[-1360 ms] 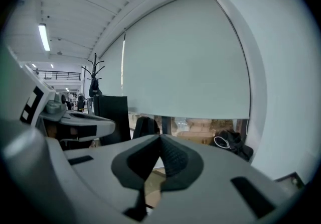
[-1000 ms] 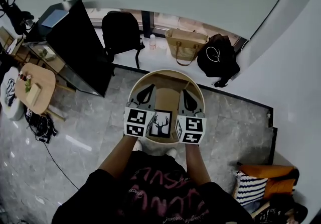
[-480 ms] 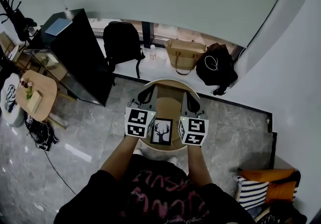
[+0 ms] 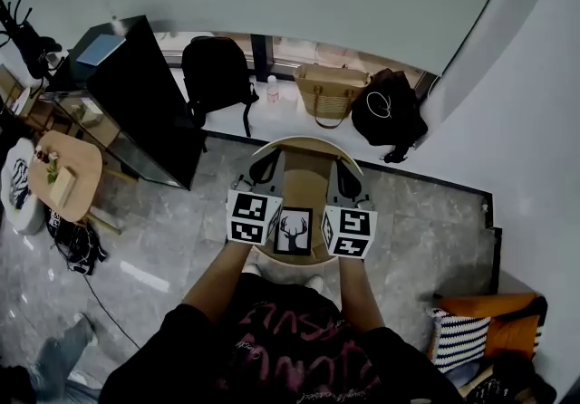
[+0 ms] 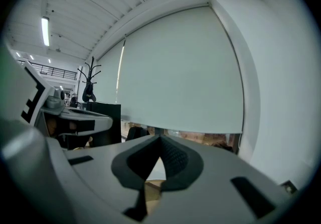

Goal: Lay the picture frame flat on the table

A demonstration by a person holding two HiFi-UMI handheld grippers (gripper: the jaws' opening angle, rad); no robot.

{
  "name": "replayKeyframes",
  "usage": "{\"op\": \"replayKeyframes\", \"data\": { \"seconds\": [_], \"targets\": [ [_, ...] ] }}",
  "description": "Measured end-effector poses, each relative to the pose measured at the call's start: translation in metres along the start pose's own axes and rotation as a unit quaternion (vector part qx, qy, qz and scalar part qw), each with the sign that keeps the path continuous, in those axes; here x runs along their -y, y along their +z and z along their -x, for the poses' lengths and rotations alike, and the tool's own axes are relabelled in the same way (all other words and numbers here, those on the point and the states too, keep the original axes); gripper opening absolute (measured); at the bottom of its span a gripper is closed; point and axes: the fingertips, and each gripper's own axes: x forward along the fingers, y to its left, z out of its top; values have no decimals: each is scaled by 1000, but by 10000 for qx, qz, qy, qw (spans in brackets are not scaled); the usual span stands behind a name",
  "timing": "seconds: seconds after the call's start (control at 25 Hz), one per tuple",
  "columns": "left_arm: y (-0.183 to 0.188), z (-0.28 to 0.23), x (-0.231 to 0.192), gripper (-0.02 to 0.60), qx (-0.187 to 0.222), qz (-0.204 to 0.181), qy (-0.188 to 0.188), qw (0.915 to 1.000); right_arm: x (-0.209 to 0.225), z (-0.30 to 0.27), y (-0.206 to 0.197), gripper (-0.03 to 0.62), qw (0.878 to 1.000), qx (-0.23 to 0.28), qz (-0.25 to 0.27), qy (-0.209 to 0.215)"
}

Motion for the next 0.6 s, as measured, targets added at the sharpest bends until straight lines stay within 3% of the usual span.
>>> {"op": "replayKeyframes", "data": {
  "seconds": [0.6],
  "targets": [
    [-3, 3, 10, 9, 4, -25, -34, 10000, 1, 6, -3, 20, 10000, 23, 32, -18]
  ]
}}
